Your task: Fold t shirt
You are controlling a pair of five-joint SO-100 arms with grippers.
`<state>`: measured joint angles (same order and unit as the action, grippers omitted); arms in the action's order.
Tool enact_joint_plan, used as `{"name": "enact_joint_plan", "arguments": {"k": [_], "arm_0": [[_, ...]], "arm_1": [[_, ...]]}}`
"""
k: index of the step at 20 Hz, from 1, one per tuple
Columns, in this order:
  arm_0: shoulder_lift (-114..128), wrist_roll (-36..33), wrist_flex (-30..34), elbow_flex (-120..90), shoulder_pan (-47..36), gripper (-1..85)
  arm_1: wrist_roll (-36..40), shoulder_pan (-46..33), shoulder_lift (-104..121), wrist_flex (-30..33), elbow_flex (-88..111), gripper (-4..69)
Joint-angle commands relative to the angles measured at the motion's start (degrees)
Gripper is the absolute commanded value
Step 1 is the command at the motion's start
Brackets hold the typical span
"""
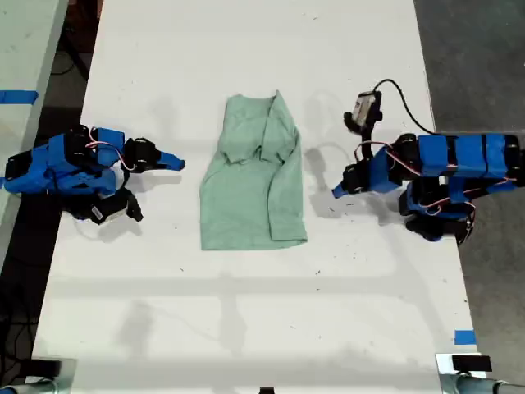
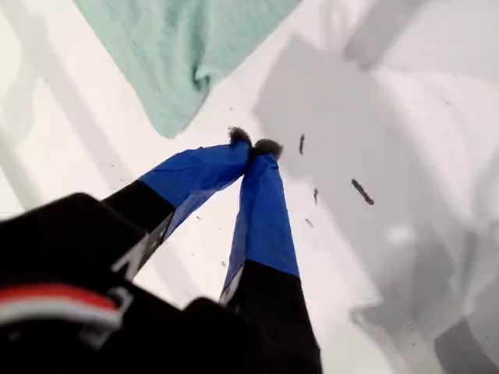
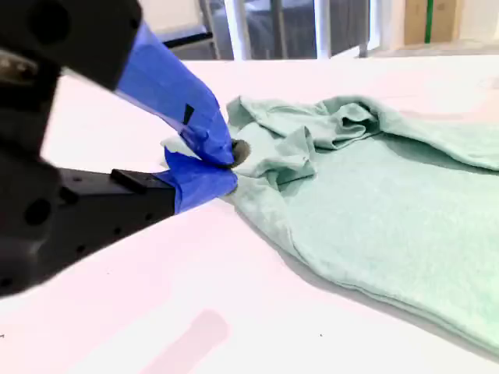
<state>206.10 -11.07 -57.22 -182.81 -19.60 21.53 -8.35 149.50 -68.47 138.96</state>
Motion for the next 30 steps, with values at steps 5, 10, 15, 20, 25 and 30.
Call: {"name": "enact_joint_plan", "arguments": {"k": [5,10,15,20,25,30], "arm_0": [[0.35,-0.35,0.53,-0.09,0.7,0.0],[0.35,0.0,0.44,-0.18,1.32,0.0],[0.35,-0.35,0.53,-0.18,0.97,0.0],[0.35,-0.26,0.53,-0.18,1.14,0.0],[0.35,-0.26,0.53,-0.18,1.14,0.0],[0.35,-0.09,0.53,-0.18,1.14,0.0]], "arm_1": [[-2.64,1.76,38.85,10.72,38.41,1.2],[-2.11,0.62,50.89,-0.7,39.55,1.2],[-0.79,0.62,50.89,-1.05,39.55,1.2],[-1.14,0.62,50.89,-1.14,39.55,1.1],[-2.2,0.62,50.89,-1.67,39.55,1.0],[-4.75,0.35,50.98,-2.72,39.55,1.0]]}}
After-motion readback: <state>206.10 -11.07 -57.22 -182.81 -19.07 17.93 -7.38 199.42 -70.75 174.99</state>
